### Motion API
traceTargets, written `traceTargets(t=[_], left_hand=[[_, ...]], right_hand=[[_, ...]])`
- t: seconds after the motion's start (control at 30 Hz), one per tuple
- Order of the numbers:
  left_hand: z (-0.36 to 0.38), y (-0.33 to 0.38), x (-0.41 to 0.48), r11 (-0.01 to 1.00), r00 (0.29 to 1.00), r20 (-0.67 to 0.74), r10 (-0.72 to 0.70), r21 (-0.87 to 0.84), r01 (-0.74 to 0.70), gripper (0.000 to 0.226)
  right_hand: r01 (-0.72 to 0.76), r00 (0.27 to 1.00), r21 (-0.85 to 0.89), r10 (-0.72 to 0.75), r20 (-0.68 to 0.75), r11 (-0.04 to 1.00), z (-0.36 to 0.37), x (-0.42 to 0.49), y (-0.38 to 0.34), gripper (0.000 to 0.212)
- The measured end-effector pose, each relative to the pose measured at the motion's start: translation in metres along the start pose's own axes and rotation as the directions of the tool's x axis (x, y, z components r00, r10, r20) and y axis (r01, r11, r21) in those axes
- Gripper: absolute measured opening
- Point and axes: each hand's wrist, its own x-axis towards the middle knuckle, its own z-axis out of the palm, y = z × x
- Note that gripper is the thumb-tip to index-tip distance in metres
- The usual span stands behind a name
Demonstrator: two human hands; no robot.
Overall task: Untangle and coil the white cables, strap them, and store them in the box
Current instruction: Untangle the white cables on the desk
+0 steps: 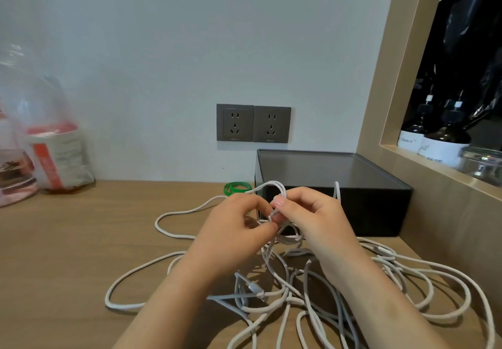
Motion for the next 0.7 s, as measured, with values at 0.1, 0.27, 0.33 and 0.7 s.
traceTargets(t=[0.1,0.27,0.33,0.7], left_hand=[[0.004,-0.001,0.000,0.997,0.997,-0.050,0.056,0.057,-0.053,0.006],[0.006,-0.002,0.000,0.991,0.996,-0.086,-0.015,-0.131,0.004,0.017],[0.006,-0.002,0.000,0.985,0.998,-0.049,-0.041,-0.172,0.032,0.020],[0.011,0.009,0.000,0.958,0.997,0.073,0.014,-0.288,0.007,0.019]], right_hand=[[0.028,1.000,0.004,-0.028,-0.005,1.000,0.000,-0.001,0.000,0.016],[0.083,0.991,-0.022,-0.085,-0.103,0.996,0.001,0.000,0.002,0.016],[0.103,0.986,-0.035,-0.106,-0.125,0.994,0.001,0.000,0.003,0.017],[0.033,0.980,0.131,-0.007,-0.197,0.991,-0.006,0.001,-0.002,0.019]])
